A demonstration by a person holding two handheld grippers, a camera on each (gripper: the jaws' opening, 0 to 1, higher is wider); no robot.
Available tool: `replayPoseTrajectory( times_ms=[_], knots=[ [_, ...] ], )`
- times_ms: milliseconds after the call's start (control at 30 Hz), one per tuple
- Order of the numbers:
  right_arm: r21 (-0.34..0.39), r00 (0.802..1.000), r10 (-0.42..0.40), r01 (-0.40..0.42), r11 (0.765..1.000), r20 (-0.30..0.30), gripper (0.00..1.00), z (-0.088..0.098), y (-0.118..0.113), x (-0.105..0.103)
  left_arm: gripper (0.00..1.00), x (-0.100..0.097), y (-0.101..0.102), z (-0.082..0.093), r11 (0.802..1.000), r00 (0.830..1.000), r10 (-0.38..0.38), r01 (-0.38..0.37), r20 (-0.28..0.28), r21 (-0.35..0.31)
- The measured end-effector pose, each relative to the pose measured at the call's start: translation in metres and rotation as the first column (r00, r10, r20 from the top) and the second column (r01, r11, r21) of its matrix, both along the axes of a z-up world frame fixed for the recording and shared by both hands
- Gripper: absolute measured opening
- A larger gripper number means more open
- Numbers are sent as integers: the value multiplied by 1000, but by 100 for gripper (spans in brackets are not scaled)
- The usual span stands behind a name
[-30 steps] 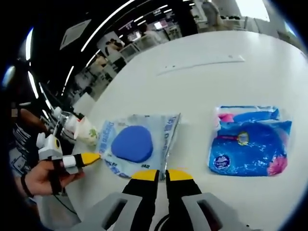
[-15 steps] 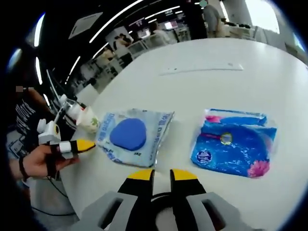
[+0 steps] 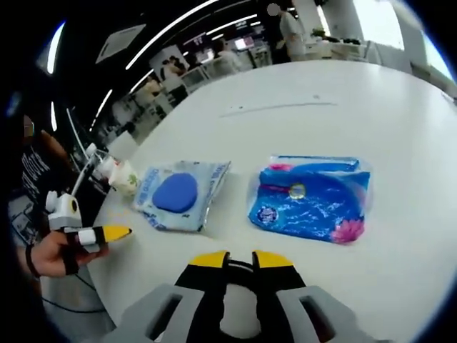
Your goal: Arrange the tabletop items into an orderly group along one side of the table until the central work area is clear of visible clutter.
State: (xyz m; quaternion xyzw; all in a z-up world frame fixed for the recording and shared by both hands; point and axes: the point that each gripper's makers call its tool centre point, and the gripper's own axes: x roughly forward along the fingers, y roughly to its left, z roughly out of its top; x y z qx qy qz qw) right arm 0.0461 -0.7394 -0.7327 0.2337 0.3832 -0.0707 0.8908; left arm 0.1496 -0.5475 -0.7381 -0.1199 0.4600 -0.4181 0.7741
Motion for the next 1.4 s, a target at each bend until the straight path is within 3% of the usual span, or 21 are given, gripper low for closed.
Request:
replayPoseTrajectory(
  times_ms=[433, 800, 1133, 1400],
  knots=[
    [-47, 1000, -4, 3, 999, -19, 14, -6, -17, -29, 17, -64, -52, 5, 988, 988, -154, 154, -24, -19],
    [-44, 999, -17, 15, 999, -49, 17, -12, -16, -49, 18, -104, -94, 3, 963, 962, -268, 267, -46, -30],
    [-55, 998, -6, 3, 998, -69, 16, -16, -15, -56, 16, -118, -110, -4, 956, 954, -292, 291, -69, -23],
    [-47, 997, -3, -1, 999, -83, 9, -20, -6, -58, 4, -124, -111, -15, 954, 951, -297, 300, -92, 24]
  ],
)
